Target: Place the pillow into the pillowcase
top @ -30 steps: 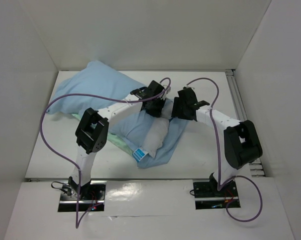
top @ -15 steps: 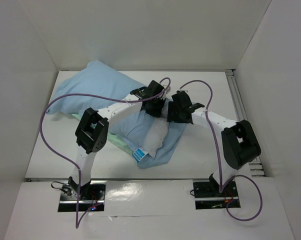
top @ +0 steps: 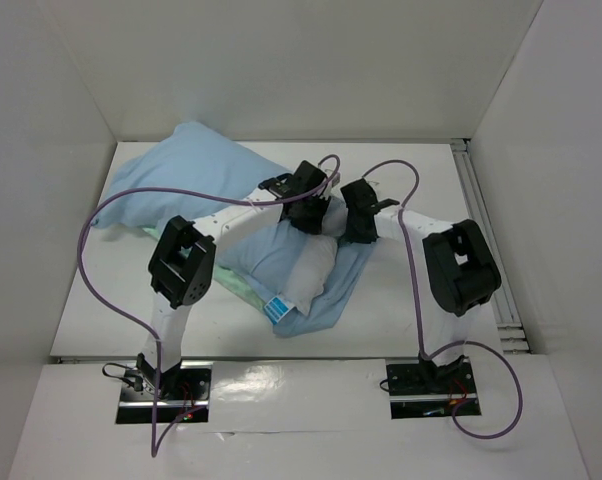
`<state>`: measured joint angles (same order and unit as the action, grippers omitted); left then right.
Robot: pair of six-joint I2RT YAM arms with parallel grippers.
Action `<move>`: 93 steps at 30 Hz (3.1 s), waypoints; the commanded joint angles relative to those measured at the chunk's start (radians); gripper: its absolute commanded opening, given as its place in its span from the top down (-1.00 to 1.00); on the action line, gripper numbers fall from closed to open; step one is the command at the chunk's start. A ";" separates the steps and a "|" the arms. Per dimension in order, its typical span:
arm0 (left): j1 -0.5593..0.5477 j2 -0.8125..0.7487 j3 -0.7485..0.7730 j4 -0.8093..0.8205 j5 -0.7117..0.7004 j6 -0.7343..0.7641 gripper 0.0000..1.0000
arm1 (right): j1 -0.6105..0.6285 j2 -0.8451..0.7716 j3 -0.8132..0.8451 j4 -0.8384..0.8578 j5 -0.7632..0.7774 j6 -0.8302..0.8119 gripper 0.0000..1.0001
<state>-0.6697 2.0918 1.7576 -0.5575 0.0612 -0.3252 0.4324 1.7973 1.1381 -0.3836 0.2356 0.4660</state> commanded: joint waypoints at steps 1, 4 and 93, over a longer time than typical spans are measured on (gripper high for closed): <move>0.021 0.013 -0.079 -0.206 -0.041 0.009 1.00 | -0.040 0.007 0.032 0.014 0.088 0.051 0.47; 0.032 0.004 -0.108 -0.206 -0.032 0.035 1.00 | -0.063 -0.027 0.043 -0.006 0.126 0.051 1.00; -0.214 -0.446 -0.458 -0.308 -0.245 -0.291 -0.86 | 0.262 -0.451 -0.413 0.153 -0.372 0.421 -0.28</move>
<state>-0.8894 1.6264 1.3121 -0.9646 -0.1421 -0.5552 0.6785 1.3258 0.7395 -0.3382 -0.1661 0.8268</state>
